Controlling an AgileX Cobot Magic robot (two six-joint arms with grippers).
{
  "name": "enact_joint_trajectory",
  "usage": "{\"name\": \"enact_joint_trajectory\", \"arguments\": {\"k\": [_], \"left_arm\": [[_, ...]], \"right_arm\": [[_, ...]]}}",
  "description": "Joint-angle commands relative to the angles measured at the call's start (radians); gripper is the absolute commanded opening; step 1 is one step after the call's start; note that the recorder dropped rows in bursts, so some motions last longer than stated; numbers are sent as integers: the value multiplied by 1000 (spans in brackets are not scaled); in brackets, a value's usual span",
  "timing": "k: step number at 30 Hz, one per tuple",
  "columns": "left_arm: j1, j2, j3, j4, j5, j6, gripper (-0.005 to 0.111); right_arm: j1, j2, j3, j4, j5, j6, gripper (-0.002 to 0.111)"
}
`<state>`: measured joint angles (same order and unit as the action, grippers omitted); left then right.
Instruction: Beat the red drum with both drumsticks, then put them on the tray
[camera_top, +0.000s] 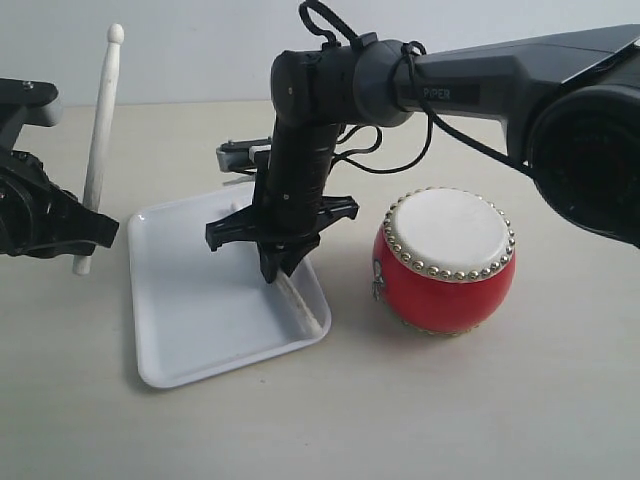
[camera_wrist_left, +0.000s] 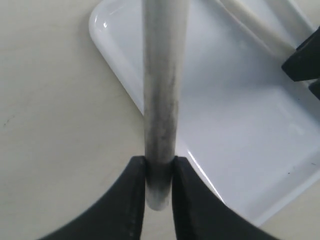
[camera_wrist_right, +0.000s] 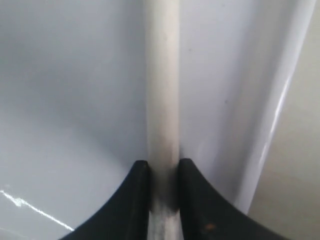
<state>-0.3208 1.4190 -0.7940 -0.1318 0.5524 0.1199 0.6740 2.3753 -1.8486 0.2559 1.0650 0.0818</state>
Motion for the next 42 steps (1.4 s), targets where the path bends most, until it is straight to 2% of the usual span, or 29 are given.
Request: {"name": "enact_joint_trajectory", "arguments": {"k": [1, 8, 11, 15, 17, 20, 23, 26, 28, 31, 36, 39, 42], "left_arm": [[1, 1, 3, -15, -10, 4, 0], [1, 1, 3, -33, -9, 4, 0], [1, 1, 3, -45, -9, 4, 0], [1, 1, 3, -94, -6, 8, 0], [1, 1, 3, -128, -6, 35, 0], [1, 1, 3, -220, -9, 136, 0], [1, 1, 11, -378, -7, 341, 0], [7, 1, 33, -577, 36, 609, 0], [30, 1, 40, -700, 44, 729, 0], [103, 1, 40, -824, 87, 823, 0], [239, 1, 56, -1094, 287, 1070, 0], [264, 1, 82, -1203, 353, 1188, 0], [264, 6, 108, -1240, 355, 1220, 0]], "right_arm": [[0, -19, -4, -19, -46, 27, 0], [0, -19, -4, -75, -85, 103, 2], [0, -19, -4, -73, -70, 98, 16], [0, -26, -4, -73, -65, 98, 42], [0, -43, -4, -74, -69, 96, 48], [0, -92, -4, -71, -77, 51, 49], [0, -164, -4, -33, -74, -32, 49], [-10, -245, -4, 79, -35, -208, 48], [-29, -292, -4, 178, -5, -301, 46], [-66, -343, 10, 296, 7, -348, 43], [-84, -372, 69, 502, 3, -539, 43], [-82, -372, 106, 668, -12, -697, 43], [-82, -372, 135, 824, -24, -823, 43]]}}
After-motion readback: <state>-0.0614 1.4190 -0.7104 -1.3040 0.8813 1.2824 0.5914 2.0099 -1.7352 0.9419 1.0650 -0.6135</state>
